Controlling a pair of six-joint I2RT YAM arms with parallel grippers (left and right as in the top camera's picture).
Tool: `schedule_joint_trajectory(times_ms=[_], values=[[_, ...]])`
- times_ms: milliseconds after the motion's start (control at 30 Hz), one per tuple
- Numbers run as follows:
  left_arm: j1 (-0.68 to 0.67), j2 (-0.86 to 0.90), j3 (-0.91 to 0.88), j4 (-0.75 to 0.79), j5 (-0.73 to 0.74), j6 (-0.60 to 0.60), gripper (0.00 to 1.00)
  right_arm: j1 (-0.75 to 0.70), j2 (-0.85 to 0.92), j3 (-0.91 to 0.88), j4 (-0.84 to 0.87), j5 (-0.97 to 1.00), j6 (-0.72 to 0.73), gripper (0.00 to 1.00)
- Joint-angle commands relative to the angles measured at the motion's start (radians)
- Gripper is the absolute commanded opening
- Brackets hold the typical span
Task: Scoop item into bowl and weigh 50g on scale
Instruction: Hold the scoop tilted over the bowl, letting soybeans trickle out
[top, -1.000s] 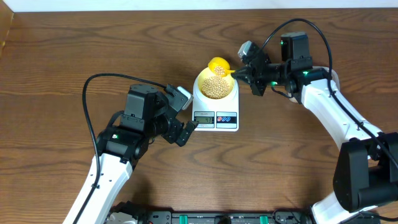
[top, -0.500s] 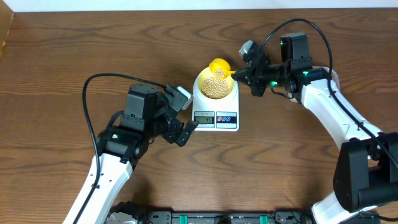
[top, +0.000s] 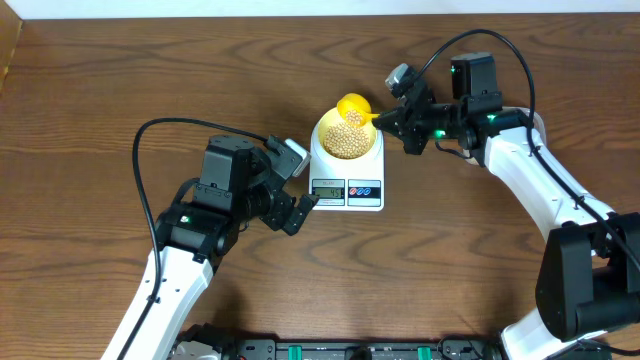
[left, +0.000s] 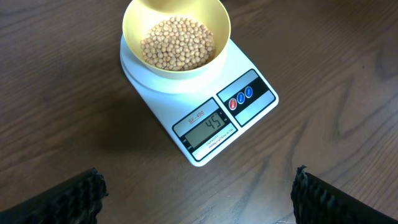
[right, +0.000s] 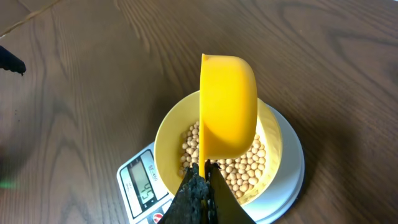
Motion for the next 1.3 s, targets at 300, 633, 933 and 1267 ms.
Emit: schedule_joint_trajectory(times_ms=[300, 633, 933, 1267], values=[[0.004, -0.006, 0.003, 0.001, 0.005, 0.002, 0.98, 0.004, 0.007, 0.000, 0.002, -0.013, 0.003, 0.01], [0.004, -0.006, 0.003, 0.001, 0.005, 0.002, 0.98, 0.004, 0.007, 0.000, 0.002, -0.013, -0.170, 0.01], [0.004, -0.006, 0.003, 0.002, 0.005, 0.002, 0.98, 0.004, 0.007, 0.000, 0.002, 0.031, -0.248, 0.01], [0.004, -0.006, 0.003, 0.001, 0.005, 0.002, 0.98, 0.004, 0.007, 0.000, 0.002, 0.031, -0.223, 0.01]])
